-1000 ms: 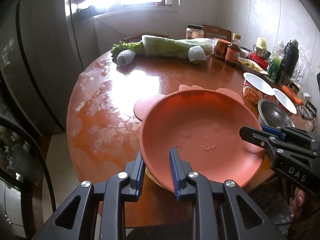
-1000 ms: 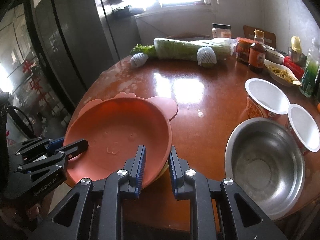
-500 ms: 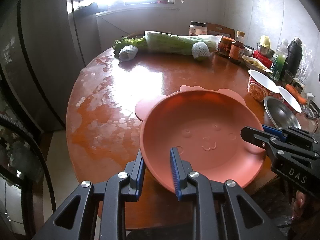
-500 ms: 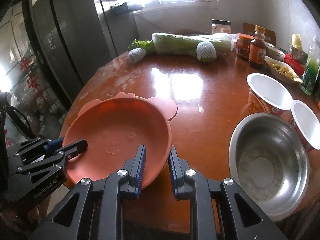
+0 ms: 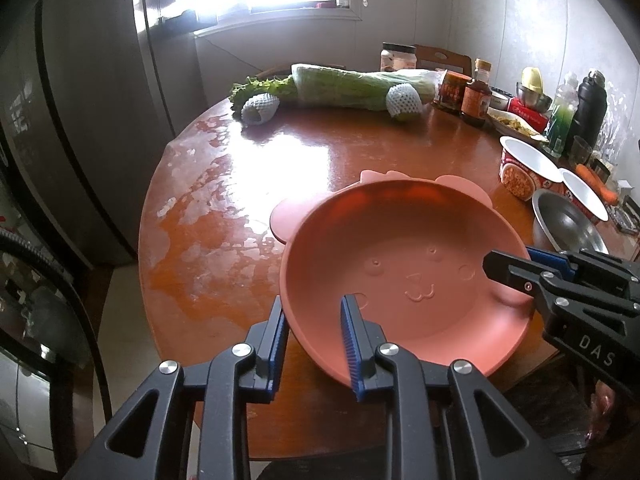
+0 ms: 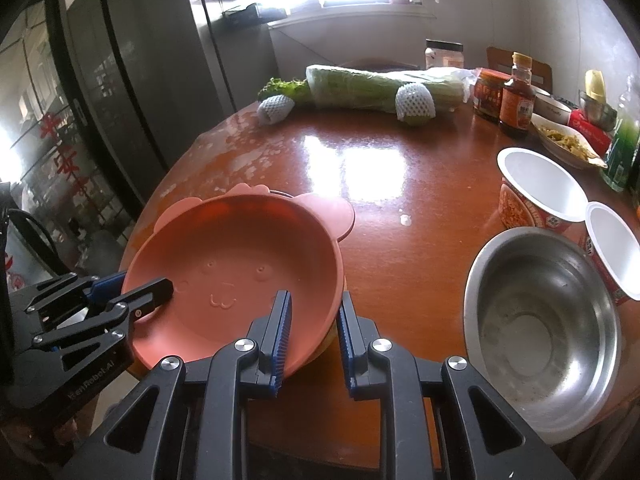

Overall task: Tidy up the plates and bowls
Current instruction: 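Lower the pink plate with the left tool onto the yellow plate stack, then open the left tool to release the pink plate on the stack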

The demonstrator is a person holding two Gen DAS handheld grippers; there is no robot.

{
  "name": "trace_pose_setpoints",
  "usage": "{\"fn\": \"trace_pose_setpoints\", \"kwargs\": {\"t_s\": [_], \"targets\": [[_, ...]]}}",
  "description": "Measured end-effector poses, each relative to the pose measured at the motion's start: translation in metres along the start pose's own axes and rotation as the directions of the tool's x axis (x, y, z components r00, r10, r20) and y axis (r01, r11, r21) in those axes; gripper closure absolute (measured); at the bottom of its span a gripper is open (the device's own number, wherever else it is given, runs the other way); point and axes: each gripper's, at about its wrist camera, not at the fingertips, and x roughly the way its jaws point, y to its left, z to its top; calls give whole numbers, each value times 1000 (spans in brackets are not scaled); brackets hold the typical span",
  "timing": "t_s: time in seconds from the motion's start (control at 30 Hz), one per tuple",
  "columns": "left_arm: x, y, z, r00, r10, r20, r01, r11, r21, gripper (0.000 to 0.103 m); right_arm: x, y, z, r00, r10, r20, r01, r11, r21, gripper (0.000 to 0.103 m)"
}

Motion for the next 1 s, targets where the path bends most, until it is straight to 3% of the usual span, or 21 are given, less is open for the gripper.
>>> {"fn": "trace_pose_setpoints", "kwargs": {"t_s": [0.4,0.8,1.0], "targets": [[3,9,0,1000,15,-1,-15,999,-40,52,2,-2,1,1000,3,-13,-3,1000,15,80],[15,13,-1,999,-34,-26,32,997,-73,41,7,-6,4,1000,0,-15,0,1000,31,76],[12,18,-3,999,-43,-28,40,995,-88,40,9,-4,3,1000,-1,-16,2,1000,21,76]]}}
